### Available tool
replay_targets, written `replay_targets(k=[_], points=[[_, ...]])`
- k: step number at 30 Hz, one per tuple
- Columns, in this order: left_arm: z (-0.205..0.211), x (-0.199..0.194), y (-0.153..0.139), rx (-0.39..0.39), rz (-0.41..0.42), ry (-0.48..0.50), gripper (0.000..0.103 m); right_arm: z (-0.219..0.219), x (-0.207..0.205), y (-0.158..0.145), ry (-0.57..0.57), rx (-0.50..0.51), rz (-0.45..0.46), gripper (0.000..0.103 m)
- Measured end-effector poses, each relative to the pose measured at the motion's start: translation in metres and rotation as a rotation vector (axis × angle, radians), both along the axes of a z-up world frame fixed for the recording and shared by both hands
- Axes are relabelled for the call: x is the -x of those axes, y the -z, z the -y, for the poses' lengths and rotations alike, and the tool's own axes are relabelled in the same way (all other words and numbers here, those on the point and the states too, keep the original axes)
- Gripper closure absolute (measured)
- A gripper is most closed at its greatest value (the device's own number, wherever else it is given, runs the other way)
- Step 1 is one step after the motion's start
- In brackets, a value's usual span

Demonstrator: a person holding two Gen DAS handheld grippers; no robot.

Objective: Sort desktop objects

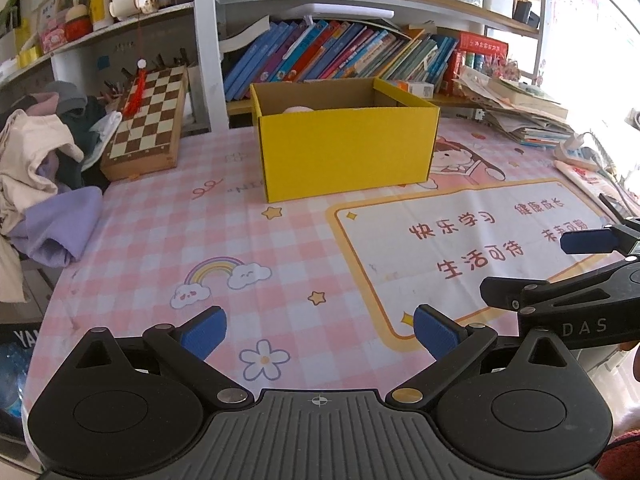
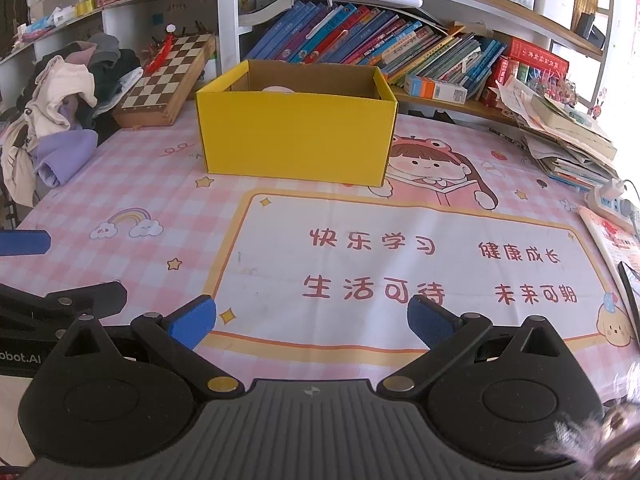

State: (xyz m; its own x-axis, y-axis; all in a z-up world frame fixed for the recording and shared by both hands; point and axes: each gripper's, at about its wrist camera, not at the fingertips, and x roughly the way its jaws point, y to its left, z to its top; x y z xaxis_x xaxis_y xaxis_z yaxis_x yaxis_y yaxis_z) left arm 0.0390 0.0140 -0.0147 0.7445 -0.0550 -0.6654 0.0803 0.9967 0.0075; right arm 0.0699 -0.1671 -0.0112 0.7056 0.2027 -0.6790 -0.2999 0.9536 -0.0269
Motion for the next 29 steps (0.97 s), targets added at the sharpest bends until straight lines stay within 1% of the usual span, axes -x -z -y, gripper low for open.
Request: replay_targets(k=[8, 17, 25, 29], points=[[-0.0031, 0.0005, 0.0018, 0.024, -0.01, -0.009, 0.002, -0.0007, -0.0001, 0.0011, -0.003, 0.004, -0.006, 0.0], [-0.0056, -0.0014, 0.0052, 0.031, -0.03, -0.033, 0.001, -0.0019, -0.0004, 0.0024, -0.003, 0.01, -0.013, 0.0], [-0.0036, -0.0001, 0.005, 0.011, -0.01, -0.033, 0.001, -0.0031, -0.0019, 0.0056, -0.005, 0.018, -0.028, 0.0], [-0.0026, -0.0017, 0.0044, 0.018, -0.007, -0.025, 0.001, -0.0035, -0.0045, 0.0063, -0.006, 0.026, -0.036, 0.0]])
